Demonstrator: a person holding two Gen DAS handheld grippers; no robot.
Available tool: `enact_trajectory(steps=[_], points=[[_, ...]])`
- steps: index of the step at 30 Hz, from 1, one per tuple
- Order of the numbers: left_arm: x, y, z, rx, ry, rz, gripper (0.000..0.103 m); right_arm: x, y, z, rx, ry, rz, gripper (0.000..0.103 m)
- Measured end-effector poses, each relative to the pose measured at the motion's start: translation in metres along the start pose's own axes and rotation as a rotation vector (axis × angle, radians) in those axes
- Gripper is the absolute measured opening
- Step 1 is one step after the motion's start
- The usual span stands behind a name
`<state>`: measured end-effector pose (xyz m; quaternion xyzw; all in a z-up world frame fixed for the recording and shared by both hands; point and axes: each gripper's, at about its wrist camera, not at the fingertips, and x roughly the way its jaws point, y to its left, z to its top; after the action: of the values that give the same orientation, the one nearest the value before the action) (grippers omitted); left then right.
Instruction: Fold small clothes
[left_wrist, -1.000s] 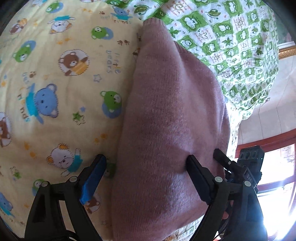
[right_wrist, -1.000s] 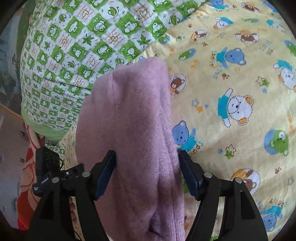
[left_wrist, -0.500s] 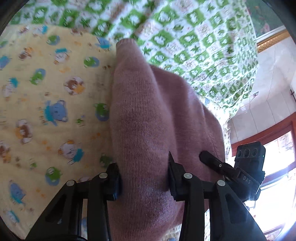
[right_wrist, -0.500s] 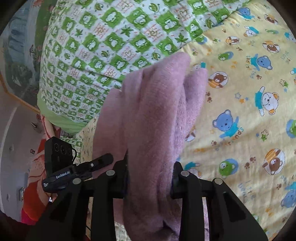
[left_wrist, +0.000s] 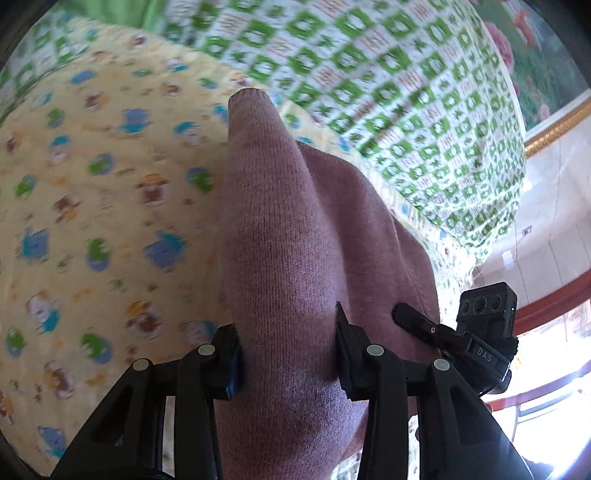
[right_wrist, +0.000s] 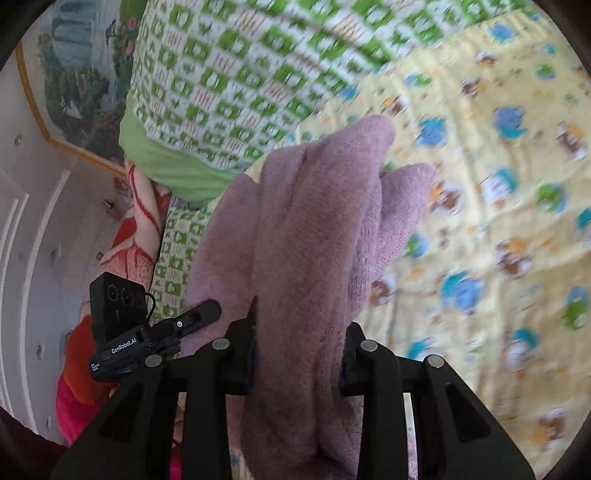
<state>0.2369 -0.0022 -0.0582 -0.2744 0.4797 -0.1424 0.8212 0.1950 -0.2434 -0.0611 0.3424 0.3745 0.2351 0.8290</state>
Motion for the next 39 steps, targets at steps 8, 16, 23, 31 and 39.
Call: enact_trajectory(steps=[8, 16, 23, 31, 39], points=[[0.000, 0.069, -0.017, -0.063, 0.043, 0.010, 0.042, 0.054, -0.002, -0.019, 0.030, 0.100, -0.029, 0.033], [0.007, 0.082, -0.019, -0.081, 0.058, 0.018, 0.054, 0.059, -0.018, -0.022, 0.065, 0.112, -0.072, 0.044], [-0.011, 0.073, -0.031, -0.089, 0.059, 0.048, 0.070, 0.036, -0.009, -0.032, 0.059, 0.079, -0.152, 0.060], [-0.036, 0.082, -0.071, -0.091, 0.092, 0.055, 0.071, -0.015, 0.002, -0.068, 0.044, -0.014, -0.235, 0.062], [-0.034, 0.085, -0.095, -0.074, 0.125, 0.092, 0.071, -0.016, 0.021, -0.095, -0.061, 0.012, -0.336, 0.062]])
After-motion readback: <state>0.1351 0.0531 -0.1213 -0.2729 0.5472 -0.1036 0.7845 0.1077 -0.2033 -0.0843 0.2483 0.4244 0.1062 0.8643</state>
